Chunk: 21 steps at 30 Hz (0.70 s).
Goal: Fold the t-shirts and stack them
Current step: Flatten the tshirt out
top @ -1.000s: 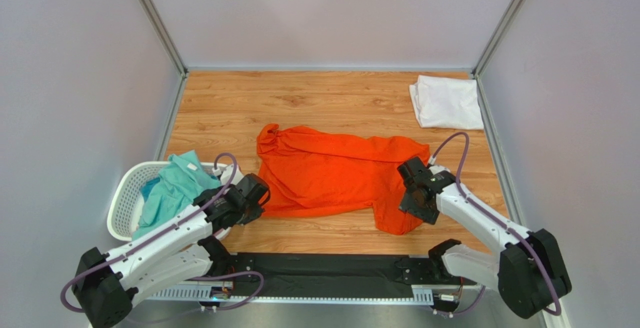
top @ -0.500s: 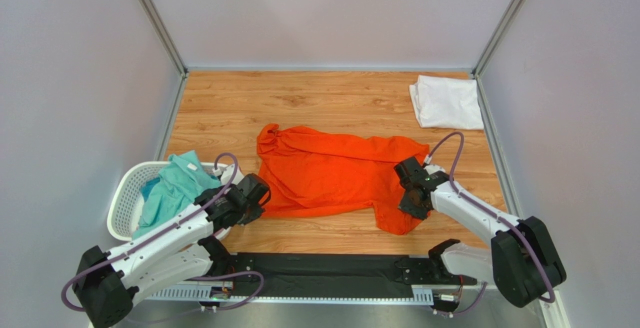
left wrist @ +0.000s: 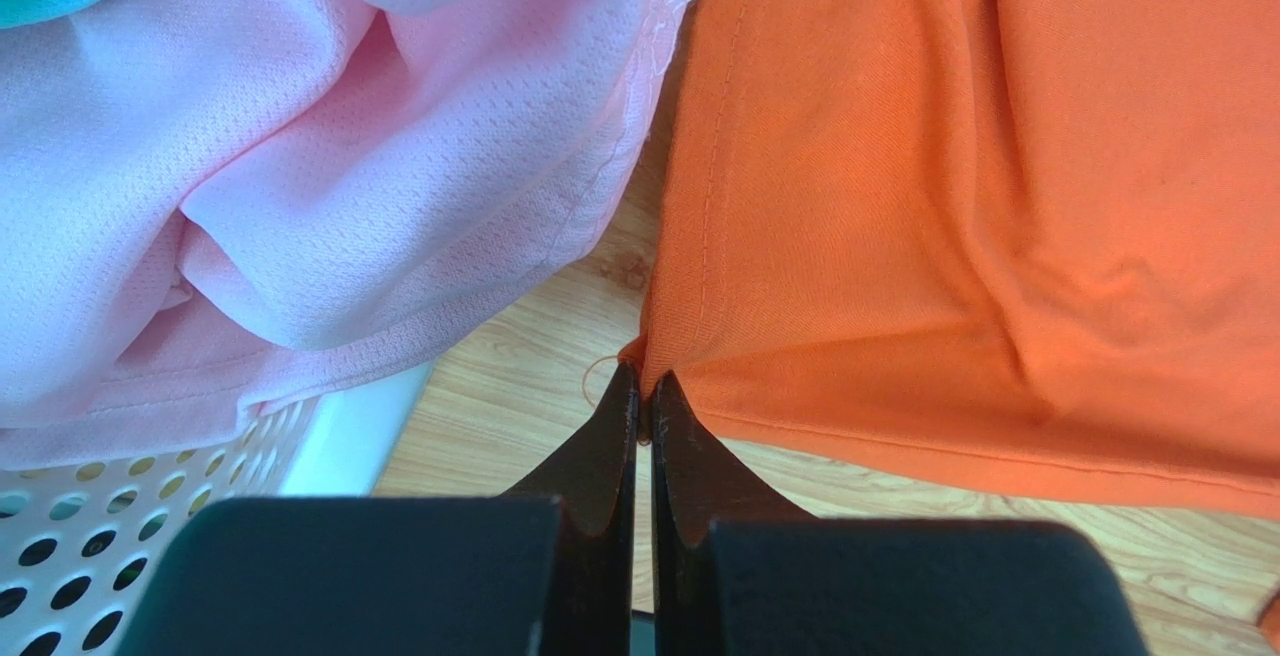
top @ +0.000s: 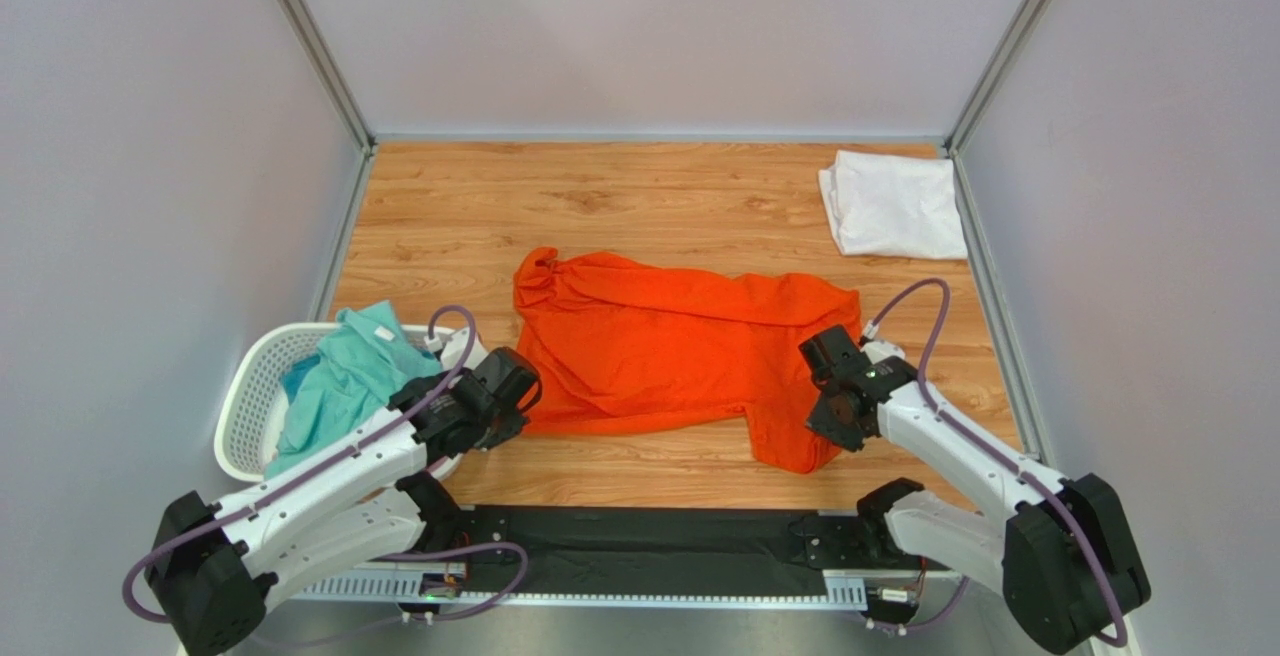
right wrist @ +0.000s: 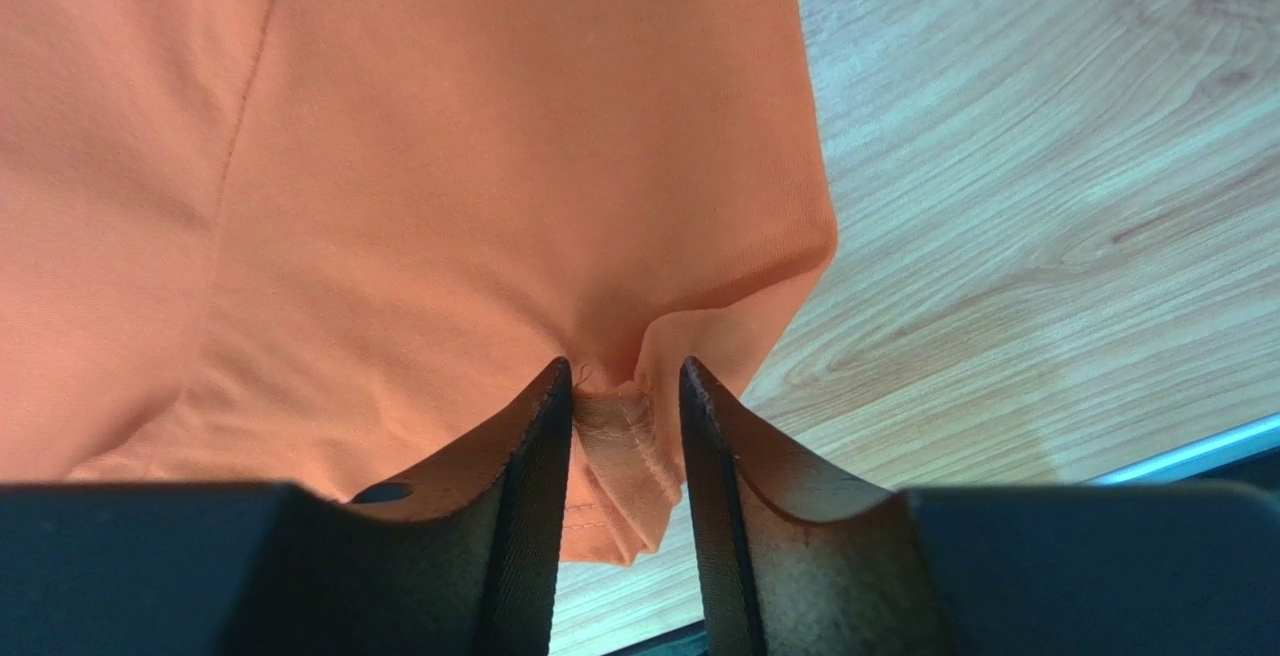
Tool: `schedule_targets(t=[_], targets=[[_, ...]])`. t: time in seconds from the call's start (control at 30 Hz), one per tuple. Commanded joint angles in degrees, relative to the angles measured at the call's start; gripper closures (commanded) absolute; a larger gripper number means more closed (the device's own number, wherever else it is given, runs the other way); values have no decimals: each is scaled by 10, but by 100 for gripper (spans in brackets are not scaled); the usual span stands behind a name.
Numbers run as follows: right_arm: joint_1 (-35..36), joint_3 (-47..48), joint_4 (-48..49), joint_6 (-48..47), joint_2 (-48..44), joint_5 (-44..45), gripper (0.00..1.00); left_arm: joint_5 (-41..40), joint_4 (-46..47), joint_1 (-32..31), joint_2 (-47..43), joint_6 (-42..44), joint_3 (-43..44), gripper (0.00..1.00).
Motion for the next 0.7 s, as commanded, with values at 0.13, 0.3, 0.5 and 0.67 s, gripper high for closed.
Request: schedule_targets(t=[0.13,0.3,0.5,0.67], targets=[[2,-15,-24,23,-42,-25,67,-24,-13,0,0,-8,9,100],[1,-20,-42,32,-72,-17,70,-26,-14,0,0,-7,11,100],[2,-19,-36,30,-73,-13,78,-26,-13,0,0,-5,11,100],[2,-11,-27,14,-79,-4,97,-24,-13,0,-3,11,18,100]])
